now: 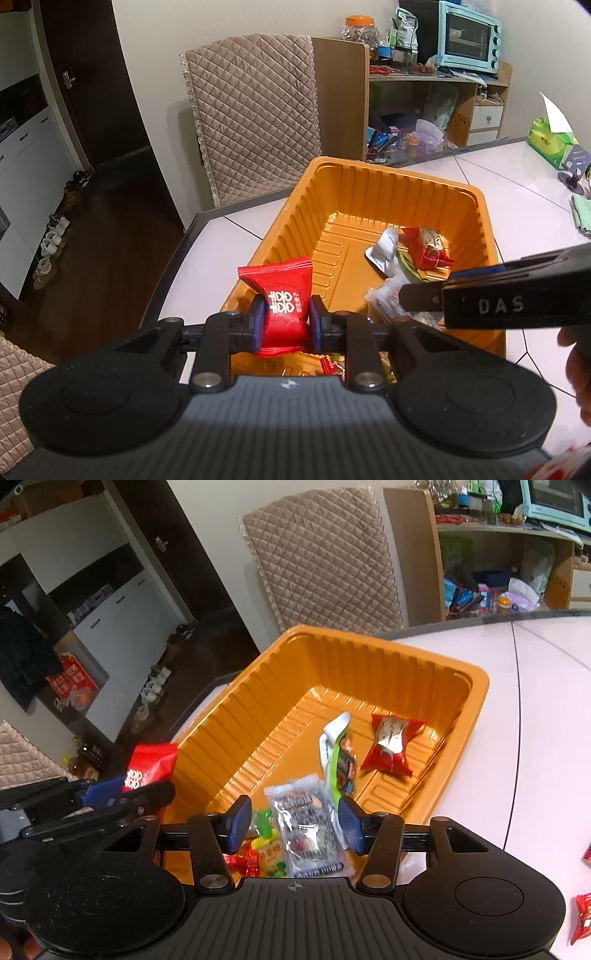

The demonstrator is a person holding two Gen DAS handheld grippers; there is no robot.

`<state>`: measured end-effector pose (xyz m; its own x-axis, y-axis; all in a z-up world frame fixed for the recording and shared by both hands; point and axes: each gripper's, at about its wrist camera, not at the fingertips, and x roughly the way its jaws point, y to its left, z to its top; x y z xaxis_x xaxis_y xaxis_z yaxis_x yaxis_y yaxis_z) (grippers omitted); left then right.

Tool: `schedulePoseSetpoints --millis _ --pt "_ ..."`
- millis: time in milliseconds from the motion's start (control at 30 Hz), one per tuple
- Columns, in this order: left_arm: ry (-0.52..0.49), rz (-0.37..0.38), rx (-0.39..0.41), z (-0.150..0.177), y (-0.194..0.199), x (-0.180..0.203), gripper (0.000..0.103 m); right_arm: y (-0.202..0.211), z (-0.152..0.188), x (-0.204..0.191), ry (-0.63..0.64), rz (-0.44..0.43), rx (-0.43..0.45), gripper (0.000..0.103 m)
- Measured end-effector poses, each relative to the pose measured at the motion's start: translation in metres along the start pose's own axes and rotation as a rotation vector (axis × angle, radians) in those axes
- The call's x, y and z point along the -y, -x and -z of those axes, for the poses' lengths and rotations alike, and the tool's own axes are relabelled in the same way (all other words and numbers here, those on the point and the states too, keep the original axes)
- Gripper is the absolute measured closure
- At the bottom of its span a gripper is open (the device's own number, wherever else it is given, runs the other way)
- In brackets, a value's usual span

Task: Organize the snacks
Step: 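Open both tools to drop the snacks into the orange tray, then lift both tools away from the orange tray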

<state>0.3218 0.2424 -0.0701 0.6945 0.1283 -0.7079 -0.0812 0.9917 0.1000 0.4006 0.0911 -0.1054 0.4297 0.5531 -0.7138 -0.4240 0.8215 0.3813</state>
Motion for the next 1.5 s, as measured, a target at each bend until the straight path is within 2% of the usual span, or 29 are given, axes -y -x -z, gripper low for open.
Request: schedulePoseSetpoints --millis 733,1300,1500 --pt "-0.01 -0.009 -0.019 0.001 -0.012 0.002 0.079 0.005 0.001 0.008 0.007 -0.004 -0.01 0.05" --pt "0.039 -0.02 -0.008 0.001 0.006 -0.004 0.079 0.017 0.003 0.004 0.028 -0.031 0.0 0.05" --pt "0.09 -0.014 0.009 0.005 0.029 -0.006 0.071 0.034 0.009 0.006 0.036 -0.05 0.015 0.05"
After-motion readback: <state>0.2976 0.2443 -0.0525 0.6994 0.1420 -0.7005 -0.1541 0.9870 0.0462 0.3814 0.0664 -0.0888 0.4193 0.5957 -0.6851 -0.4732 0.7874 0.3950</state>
